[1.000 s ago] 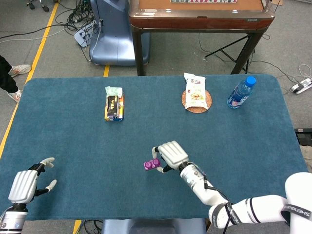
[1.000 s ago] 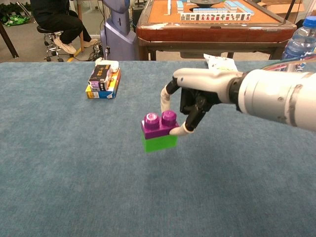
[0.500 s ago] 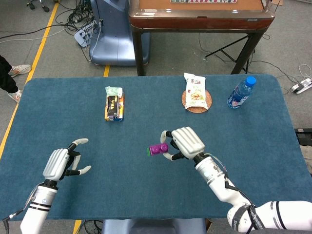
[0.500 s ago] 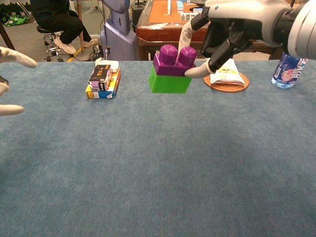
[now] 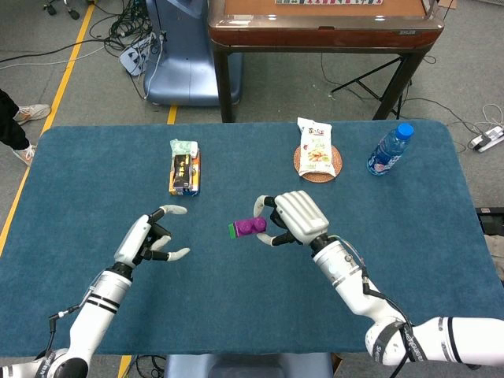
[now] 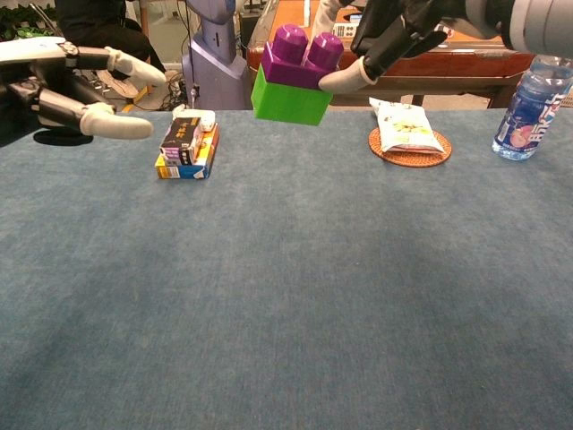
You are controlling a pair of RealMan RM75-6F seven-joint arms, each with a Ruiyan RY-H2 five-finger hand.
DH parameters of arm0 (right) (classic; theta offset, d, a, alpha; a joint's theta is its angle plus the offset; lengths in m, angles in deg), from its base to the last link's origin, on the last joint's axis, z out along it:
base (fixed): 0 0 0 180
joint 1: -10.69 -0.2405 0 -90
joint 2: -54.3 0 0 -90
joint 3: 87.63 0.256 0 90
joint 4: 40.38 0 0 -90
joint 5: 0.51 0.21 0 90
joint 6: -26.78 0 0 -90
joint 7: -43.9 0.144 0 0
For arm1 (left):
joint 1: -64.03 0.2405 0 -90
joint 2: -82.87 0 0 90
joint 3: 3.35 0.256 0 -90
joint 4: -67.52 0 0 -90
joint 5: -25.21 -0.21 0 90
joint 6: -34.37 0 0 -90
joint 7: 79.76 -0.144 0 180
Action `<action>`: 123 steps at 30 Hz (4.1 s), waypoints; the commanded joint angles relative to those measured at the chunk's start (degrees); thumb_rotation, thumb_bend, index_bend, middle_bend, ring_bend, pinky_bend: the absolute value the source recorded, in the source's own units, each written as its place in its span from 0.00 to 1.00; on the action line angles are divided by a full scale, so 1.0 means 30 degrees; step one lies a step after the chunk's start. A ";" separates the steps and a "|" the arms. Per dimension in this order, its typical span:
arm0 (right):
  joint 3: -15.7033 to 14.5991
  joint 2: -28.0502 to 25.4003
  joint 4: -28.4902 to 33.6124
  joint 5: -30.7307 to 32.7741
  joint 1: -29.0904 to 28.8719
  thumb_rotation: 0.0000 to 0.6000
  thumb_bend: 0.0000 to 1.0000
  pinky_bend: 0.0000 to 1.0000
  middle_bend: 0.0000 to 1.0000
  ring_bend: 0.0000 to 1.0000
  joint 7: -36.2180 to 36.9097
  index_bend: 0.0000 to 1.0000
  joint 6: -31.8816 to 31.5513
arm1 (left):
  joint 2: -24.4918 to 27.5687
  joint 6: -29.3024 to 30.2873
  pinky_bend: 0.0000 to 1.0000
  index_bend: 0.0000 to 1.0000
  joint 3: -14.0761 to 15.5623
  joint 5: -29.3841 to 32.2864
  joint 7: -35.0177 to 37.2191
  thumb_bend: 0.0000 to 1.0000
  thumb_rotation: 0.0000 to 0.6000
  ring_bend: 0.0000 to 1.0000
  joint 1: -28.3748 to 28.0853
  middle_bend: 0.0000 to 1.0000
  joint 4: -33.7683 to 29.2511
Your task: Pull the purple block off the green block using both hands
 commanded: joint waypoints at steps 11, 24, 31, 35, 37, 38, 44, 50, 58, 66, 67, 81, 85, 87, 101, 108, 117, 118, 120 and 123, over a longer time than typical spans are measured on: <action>0.0086 0.1718 -0.1467 -0.0490 -0.0533 1.00 0.41 1.00 1.00 1.00 0.0570 0.61 0.0091 | -0.1016 -0.0828 1.00 0.36 -0.0215 0.2496 0.0383 0.11 1.00 1.00 -0.1555 1.00 -0.0777; 0.0189 0.3053 -0.2355 -0.0294 -0.1309 1.00 0.41 1.00 1.00 1.00 0.0530 0.61 0.0599 | -0.3195 0.2152 1.00 0.42 -0.0073 0.2142 -0.1712 0.11 1.00 1.00 -0.2067 1.00 -0.0002; 0.0275 0.3299 -0.2486 -0.0645 -0.1268 1.00 0.41 1.00 1.00 1.00 0.0942 0.61 0.0515 | -0.3468 0.2371 1.00 0.49 0.0100 0.2313 -0.2069 0.11 1.00 1.00 -0.2104 1.00 0.0160; 0.0277 0.3334 -0.2499 -0.0861 -0.1200 1.00 0.41 1.00 1.00 1.00 0.1108 0.61 0.0459 | -0.3516 0.2362 1.00 0.52 0.0108 0.2353 -0.1979 0.11 1.00 1.00 -0.2077 1.00 0.0224; 0.0271 0.3359 -0.2494 -0.0965 -0.1164 1.00 0.41 1.00 1.00 1.00 0.1194 0.61 0.0438 | -0.3576 0.2396 1.00 0.53 0.0088 0.2365 -0.1881 0.11 1.00 1.00 -0.2048 1.00 0.0267; 0.0261 0.3368 -0.2495 -0.1008 -0.1149 1.00 0.41 1.00 1.00 1.00 0.1227 0.61 0.0437 | -0.3599 0.2406 1.00 0.54 0.0090 0.2363 -0.1853 0.11 1.00 1.00 -0.2037 1.00 0.0277; 0.0192 0.3440 -0.2573 -0.1187 -0.1077 1.00 0.41 1.00 1.00 1.00 0.1398 0.62 0.0479 | -0.4143 0.2988 1.00 0.66 0.0179 0.1829 -0.1555 0.11 1.00 1.00 -0.1822 1.00 0.0543; 0.0135 0.3546 -0.2726 -0.1321 -0.1024 1.00 0.41 1.00 1.00 1.00 0.1617 0.62 0.0588 | -0.5182 0.4077 1.00 0.77 0.0310 0.0764 -0.1438 0.11 1.00 1.00 -0.1590 1.00 0.1157; 0.0191 0.3704 -0.2988 -0.1786 -0.0823 1.00 0.41 1.00 1.00 1.00 0.2453 0.62 0.0705 | -0.5832 0.4774 1.00 0.89 0.0317 0.0614 -0.2218 0.11 1.00 1.00 -0.1479 1.00 0.1505; 0.0262 0.3517 -0.2953 -0.2460 -0.0499 1.00 0.41 1.00 1.00 1.00 0.3306 0.62 0.0737 | -0.5965 0.4658 1.00 0.90 0.0368 0.0665 -0.2280 0.11 1.00 1.00 -0.1313 1.00 0.1622; 0.0262 0.3484 -0.2942 -0.2494 -0.0473 1.00 0.41 1.00 1.00 1.00 0.3346 0.62 0.0747 | -0.5979 0.4649 1.00 0.90 0.0361 0.0666 -0.2273 0.11 1.00 1.00 -0.1296 1.00 0.1634; -0.0343 0.3036 -0.3219 -0.3193 0.0411 1.00 0.41 1.00 1.00 1.00 0.3339 0.62 0.0105 | -0.5838 0.4242 1.00 0.90 0.1167 0.0506 -0.2923 0.11 1.00 1.00 -0.0953 1.00 0.2263; -0.0904 0.3193 -0.3924 -0.3251 0.0889 1.00 0.41 1.00 1.00 1.00 0.2623 0.62 -0.0532 | -0.5715 0.3796 1.00 0.90 0.1791 0.0483 -0.3926 0.11 1.00 1.00 -0.1050 1.00 0.2769; -0.1165 0.3343 -0.4331 -0.3274 0.1069 1.00 0.41 1.00 1.00 1.00 0.2228 0.62 -0.0789 | -0.5832 0.3709 1.00 0.90 0.1965 0.0439 -0.4320 0.11 1.00 1.00 -0.1122 1.00 0.3073; -0.2702 0.5485 -0.8224 -0.2348 0.1643 1.00 0.29 1.00 1.00 1.00 -0.0507 0.58 -0.0626 | -0.6956 0.2954 1.00 0.78 0.3296 -0.0317 -0.8129 0.11 1.00 1.00 -0.2060 1.00 0.4882; -0.2876 0.6499 -0.9828 -0.2528 0.1761 1.00 0.04 1.00 1.00 1.00 -0.0522 0.39 -0.0149 | -0.7441 0.2692 1.00 0.63 0.3244 0.0083 -0.9002 0.11 1.00 1.00 -0.2281 1.00 0.5471; -0.2921 0.6397 -0.9821 -0.3679 0.2366 1.00 0.00 1.00 0.95 0.98 -0.0081 0.13 -0.0607 | -0.7324 0.3026 1.00 0.29 0.3420 -0.0532 -0.8975 0.10 1.00 1.00 -0.1980 1.00 0.5697; -0.2994 0.6230 -0.9664 -0.3957 0.2539 1.00 0.00 1.00 0.92 0.96 -0.0071 0.13 -0.0849 | -0.7160 0.3176 1.00 0.27 0.3483 -0.0712 -0.8875 0.10 1.00 1.00 -0.1841 1.00 0.5585; -0.3128 0.5923 -0.9369 -0.4422 0.2832 1.00 0.00 1.00 0.87 0.93 -0.0092 0.13 -0.1284 | -0.6828 0.3466 1.00 0.25 0.3623 -0.1035 -0.8758 0.09 1.00 1.00 -0.1588 1.00 0.5366; -0.3478 0.5306 -0.8832 -0.5279 0.3415 1.00 0.00 0.97 0.78 0.86 -0.0303 0.13 -0.2146 | -0.6104 0.4091 1.00 0.24 0.3981 -0.1618 -0.8606 0.10 1.00 0.95 -0.1026 0.96 0.4823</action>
